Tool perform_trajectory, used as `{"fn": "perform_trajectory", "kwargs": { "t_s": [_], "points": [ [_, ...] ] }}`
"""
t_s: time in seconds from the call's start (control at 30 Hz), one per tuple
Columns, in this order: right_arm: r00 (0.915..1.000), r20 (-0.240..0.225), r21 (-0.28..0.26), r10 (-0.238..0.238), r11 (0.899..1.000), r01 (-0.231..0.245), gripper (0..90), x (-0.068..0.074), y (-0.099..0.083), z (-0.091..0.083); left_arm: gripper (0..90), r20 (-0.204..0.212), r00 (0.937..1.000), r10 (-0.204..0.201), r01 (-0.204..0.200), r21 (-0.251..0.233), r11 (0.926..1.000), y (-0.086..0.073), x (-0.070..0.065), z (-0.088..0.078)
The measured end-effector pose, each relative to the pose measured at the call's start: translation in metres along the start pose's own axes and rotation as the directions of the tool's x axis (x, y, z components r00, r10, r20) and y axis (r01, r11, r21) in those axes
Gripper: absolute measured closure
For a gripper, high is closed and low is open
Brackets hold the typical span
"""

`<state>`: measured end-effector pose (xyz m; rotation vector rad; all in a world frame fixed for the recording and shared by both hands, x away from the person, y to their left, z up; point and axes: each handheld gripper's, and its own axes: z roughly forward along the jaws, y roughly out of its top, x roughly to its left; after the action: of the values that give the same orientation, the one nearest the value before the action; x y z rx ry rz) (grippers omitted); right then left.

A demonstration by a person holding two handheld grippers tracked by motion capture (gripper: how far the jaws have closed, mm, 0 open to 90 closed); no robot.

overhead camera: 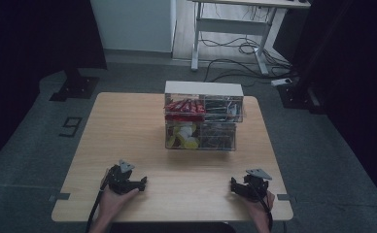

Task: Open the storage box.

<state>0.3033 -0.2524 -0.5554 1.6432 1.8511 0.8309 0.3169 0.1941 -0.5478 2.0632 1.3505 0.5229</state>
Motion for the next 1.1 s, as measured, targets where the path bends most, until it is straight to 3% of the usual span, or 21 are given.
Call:
{"fn": "perform_trajectory", "kwargs": {
  "t_s": [0.27,0.47,0.63,0.83,1.1],
  "points": [
    [1.0,0.002,-0.013,0.001,1.0,-0.001,19.7,0.0,-0.001,-0.001,11.4,0.008,0.9999,0.01,-0.01,-0.005,0.9999,0.0,0.003,-0.001],
    [0.9983,-0.058,-0.032,-0.003,1.0,0.001,34.5,0.001,-0.002,-0.006,12.0,0.013,0.9998,0.015,-0.015,-0.007,0.9999,0.0,0.004,-0.001],
    [0.9971,-0.075,-0.091,0.0,0.996,-0.007,49.9,-0.002,-0.001,-0.014,12.1,0.016,0.9997,0.018,-0.017,-0.007,0.9998,0.0,0.005,-0.001],
    [0.9908,-0.135,-0.147,0.01,0.989,-0.03,66.7,-0.007,0.004,-0.026,12.1,0.014,0.9998,0.015,-0.015,-0.006,0.9999,0.001,0.005,0.0],
    [0.9796,-0.201,-0.151,-0.002,0.988,-0.029,87.1,-0.007,0.008,-0.026,13.4,0.008,0.9999,0.011,-0.011,-0.009,0.9999,0.001,0.005,0.0]
  ]
}}
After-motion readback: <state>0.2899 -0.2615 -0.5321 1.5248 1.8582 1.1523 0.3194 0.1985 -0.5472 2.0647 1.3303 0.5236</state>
